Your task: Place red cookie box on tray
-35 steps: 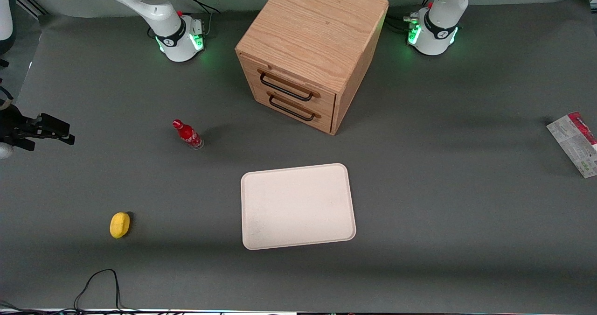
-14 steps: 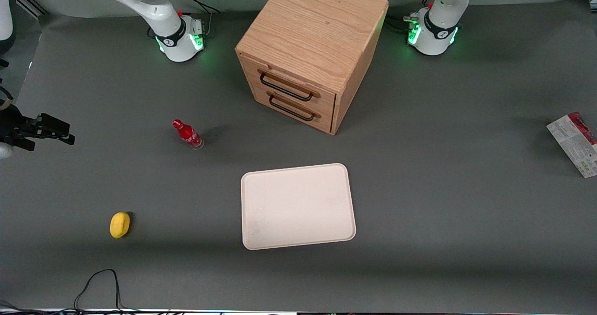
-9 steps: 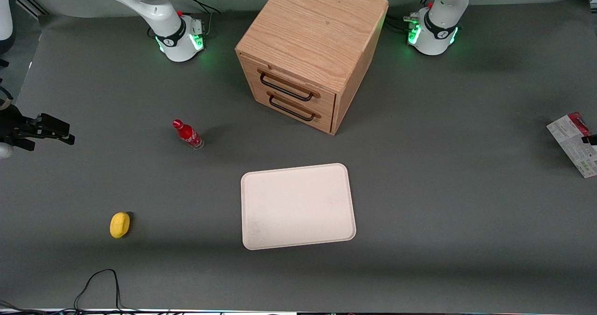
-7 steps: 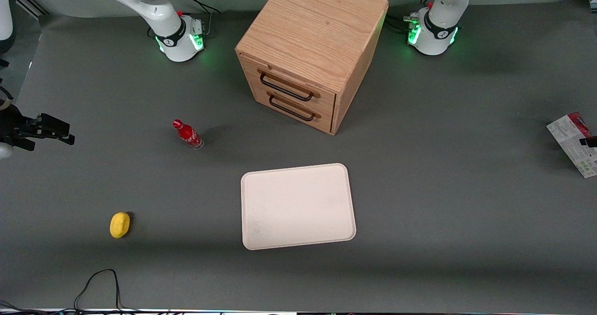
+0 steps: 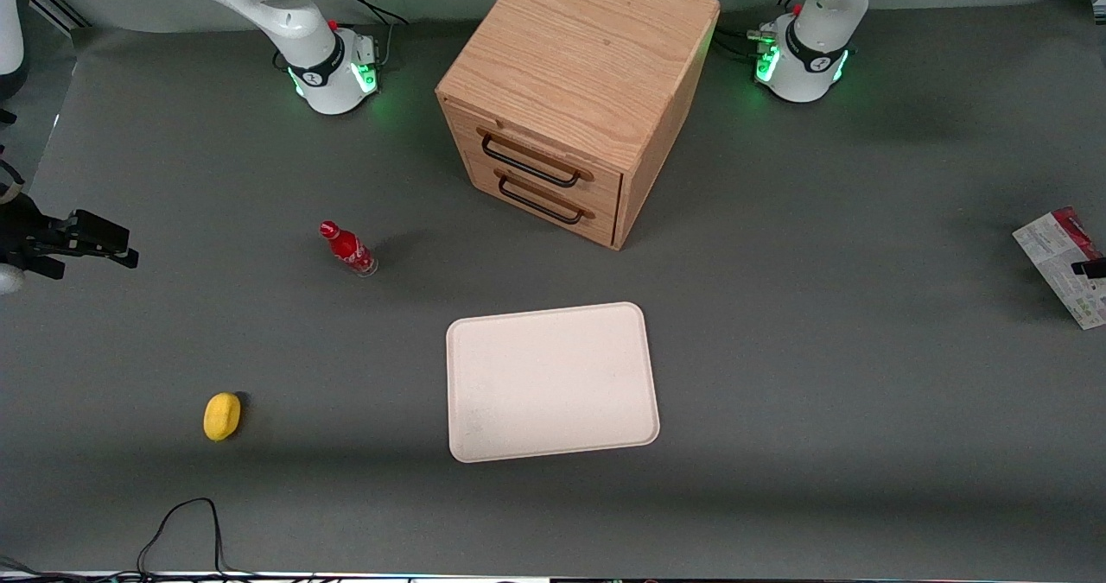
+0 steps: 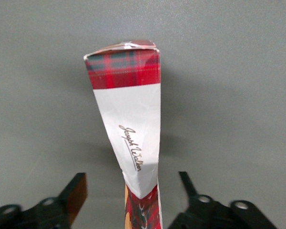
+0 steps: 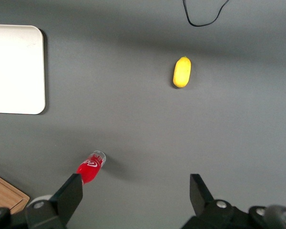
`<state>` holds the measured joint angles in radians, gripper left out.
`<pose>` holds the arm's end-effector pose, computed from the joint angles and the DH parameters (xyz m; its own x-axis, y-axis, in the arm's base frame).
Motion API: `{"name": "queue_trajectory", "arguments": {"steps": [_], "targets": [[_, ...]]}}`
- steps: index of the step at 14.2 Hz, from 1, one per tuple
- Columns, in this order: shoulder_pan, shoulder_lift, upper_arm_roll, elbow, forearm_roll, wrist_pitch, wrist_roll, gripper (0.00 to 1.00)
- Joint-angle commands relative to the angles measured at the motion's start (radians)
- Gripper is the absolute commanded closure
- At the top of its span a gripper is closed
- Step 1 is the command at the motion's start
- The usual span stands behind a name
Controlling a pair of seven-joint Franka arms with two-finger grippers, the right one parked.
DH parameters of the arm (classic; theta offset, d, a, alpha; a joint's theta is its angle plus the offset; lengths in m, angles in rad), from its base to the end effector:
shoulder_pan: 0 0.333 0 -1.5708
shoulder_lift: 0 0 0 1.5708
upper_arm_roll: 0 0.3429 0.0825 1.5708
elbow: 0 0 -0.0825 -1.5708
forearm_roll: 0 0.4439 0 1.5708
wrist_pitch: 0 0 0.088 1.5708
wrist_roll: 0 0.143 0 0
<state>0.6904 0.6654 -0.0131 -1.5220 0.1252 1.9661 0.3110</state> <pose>0.5694 0.4749 0.2042 0.9246 0.2960 -0.2396 0.2997 -0.9538 -0.0216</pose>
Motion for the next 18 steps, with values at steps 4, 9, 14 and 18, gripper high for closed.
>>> {"name": "queue_trajectory", "arguments": {"steps": [4,9,14,18], "targets": [[0.000,0.010,0.002,0.019,0.001,0.014,0.039,1.00],[-0.008,-0.004,0.001,0.019,0.005,-0.009,0.042,1.00],[-0.050,-0.153,-0.002,0.023,0.007,-0.185,0.096,1.00],[-0.173,-0.355,-0.004,0.039,0.034,-0.453,0.045,1.00]]}}
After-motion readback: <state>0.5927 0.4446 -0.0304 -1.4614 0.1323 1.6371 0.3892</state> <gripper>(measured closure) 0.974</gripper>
